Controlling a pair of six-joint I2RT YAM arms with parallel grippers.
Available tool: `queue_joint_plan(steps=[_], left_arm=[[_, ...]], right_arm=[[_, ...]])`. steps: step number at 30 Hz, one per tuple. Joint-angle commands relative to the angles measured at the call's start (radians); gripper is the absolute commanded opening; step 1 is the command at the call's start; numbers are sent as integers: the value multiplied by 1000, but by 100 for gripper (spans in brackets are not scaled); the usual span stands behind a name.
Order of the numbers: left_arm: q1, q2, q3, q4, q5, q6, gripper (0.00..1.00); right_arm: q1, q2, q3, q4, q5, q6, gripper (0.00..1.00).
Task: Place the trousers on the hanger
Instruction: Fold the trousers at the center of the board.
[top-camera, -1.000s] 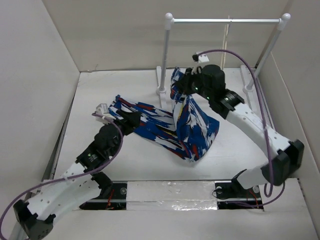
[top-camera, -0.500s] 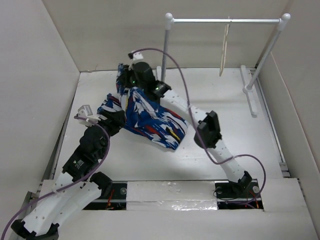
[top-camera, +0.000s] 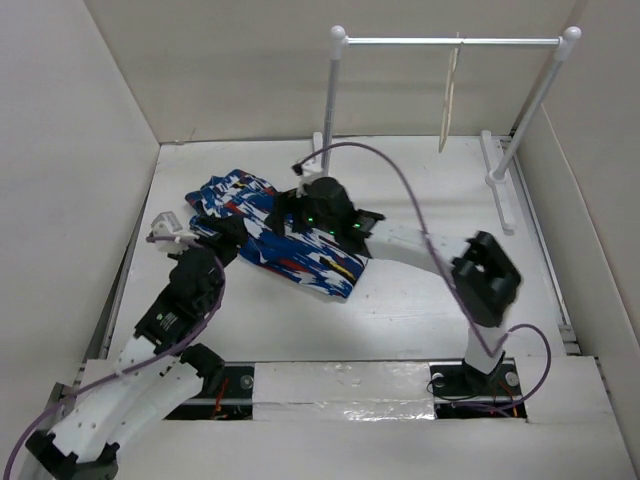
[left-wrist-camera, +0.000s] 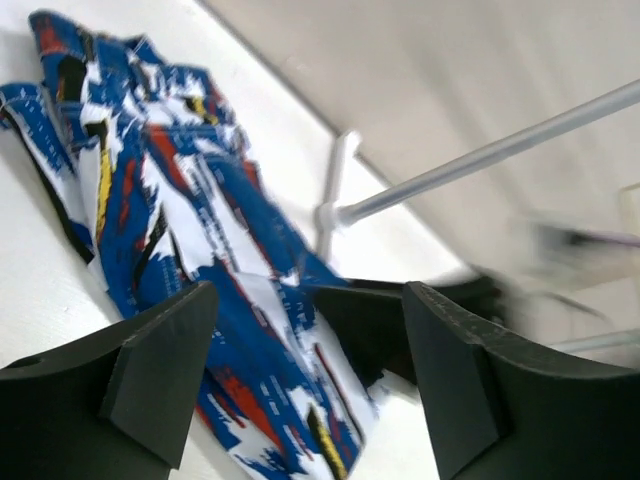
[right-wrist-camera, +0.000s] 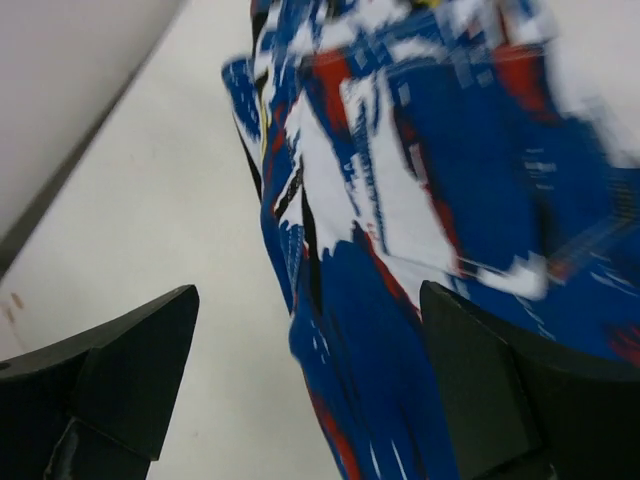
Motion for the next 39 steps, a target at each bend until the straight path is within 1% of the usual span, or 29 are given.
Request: queue_joint_plan(steps=[1,2,3,4,5,7,8,9,10,12,13,17,21,23,24,25,26,27,28,30,31,32,33,34,35,36,37,38,39], left_arm=[[10,174,4,135,-19,2,74],[10,218,16,158,-19,28,76],[19,268,30,211,-16,46,76],[28,373,71,233,8,66,76],[63,425,99,238,28,81,76],[111,581,162,274,140,109,76],[164,629,177,297,184,123,76],[192,679,191,330,226,135,76],[218,775,225,337,280,137,76],[274,871,258,363,321,161,76],[286,967,301,358,338,166,76],[378,1143,339,311,413,128,75],[435,1142,230,324,394,27,76],[488,1096,130,325,375,-47,68],[507,1067,93,350,378,-62,67],[521,998,20,354,369,-82,72],[556,964,-13,350,366,-128,74],[568,924,-45,345,371,-144,74],[568,843,-112,348,361,-155,74],[578,755,-168,321,338,-179,74],[578,658,-218,310,316,-185,75],[578,610,-244,301,312,-191,75],[578,556,-267,293,317,-193,76],[578,452,-313,298,343,-178,77],[578,407,-330,310,361,-162,82],[578,363,-340,321,375,-146,83],[578,297,-340,316,402,-109,84],[568,275,-330,312,416,-93,84],[556,257,-320,308,429,-77,83]], right_arm=[[-5,-305,-301,233,133,-23,83],[-5,-411,-388,256,153,-2,64],[-14,-456,-467,293,184,16,21],[-14,-491,-538,297,193,26,0],[-14,-520,-648,293,204,53,0],[-23,-592,-741,259,218,90,0],[-23,-615,-828,261,221,127,4],[-23,-648,-867,268,231,145,35],[-23,-663,-902,271,236,164,54],[-23,-683,-989,287,256,210,85],[-23,-680,-1016,308,256,230,90],[-32,-601,-1077,428,204,292,91],[-43,-510,-1085,518,167,320,87],[-69,-461,-1096,563,150,320,81],[-83,-447,-1102,601,130,322,72],[-97,-436,-1109,621,117,319,59],[-115,-427,-1128,633,104,317,49],[-159,-424,-1140,655,71,313,26],[-182,-428,-1155,667,55,305,16],[-250,-454,-1194,654,8,264,3],[-270,-500,-1200,626,4,245,0],[-288,-528,-1201,588,-29,201,0],[-307,-559,-1192,483,-40,178,0],[-322,-621,-1183,428,-58,155,0],[-322,-654,-1177,385,-57,109,0],[-322,-684,-1174,311,-54,95,0],[-322,-750,-1169,282,-51,86,5],[-312,-781,-1166,270,-55,64,18],[-302,-806,-1163,278,-61,60,52]])
